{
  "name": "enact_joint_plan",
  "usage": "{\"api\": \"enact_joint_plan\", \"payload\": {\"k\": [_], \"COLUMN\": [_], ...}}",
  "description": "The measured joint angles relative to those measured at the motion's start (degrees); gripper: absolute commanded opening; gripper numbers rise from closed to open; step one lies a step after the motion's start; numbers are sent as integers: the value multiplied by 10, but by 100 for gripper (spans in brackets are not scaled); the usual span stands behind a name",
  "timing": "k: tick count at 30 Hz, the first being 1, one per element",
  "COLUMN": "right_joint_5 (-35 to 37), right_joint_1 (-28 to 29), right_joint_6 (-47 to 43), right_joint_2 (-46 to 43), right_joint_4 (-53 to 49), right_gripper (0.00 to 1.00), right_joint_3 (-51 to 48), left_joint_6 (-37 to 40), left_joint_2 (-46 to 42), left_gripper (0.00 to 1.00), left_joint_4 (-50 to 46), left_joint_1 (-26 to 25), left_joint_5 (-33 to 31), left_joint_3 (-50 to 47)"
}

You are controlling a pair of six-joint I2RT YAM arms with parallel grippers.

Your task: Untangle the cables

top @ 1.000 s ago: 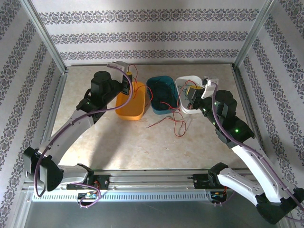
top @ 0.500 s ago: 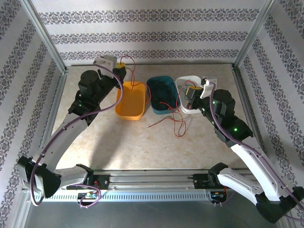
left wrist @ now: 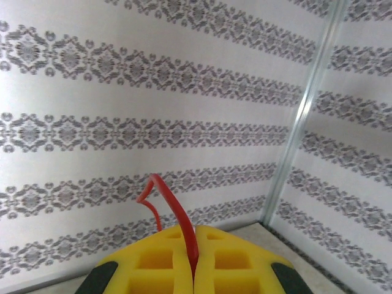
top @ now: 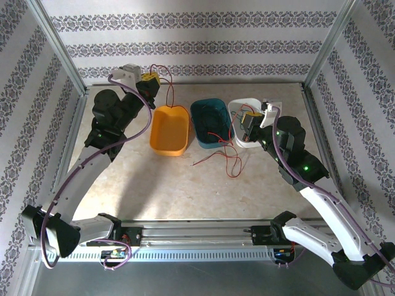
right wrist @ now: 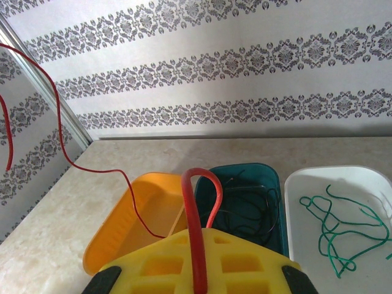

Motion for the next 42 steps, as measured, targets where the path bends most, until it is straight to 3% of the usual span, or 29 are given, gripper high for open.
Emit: {"api": "enact_joint_plan", "payload": {"k": [7, 14, 26, 32, 42], "right_joint_5": [0, 4, 5, 5, 10], "right_joint_1": [0, 0, 0, 0, -4], "right_joint_6": [0, 0, -3, -3, -3], "right_joint_2": [0, 0, 4, 4, 4], "right_joint_4": [0, 0, 0, 0, 0], "right_gripper": [0, 0, 0, 0, 0], "right_joint_3": [0, 0, 0, 0, 0], "left_joint_6": [-76, -134, -198, -220, -266], "left_joint_2": [56, 97, 96, 91, 87], "left_gripper": [0, 0, 0, 0, 0], "left_joint_4": [48, 80, 120, 138, 218], "left_joint_1": [-5, -50, -70, -89, -91], "left_joint_5": [125, 201, 270, 274, 268], "left_joint_3": [26, 4, -16, -50, -20]}}
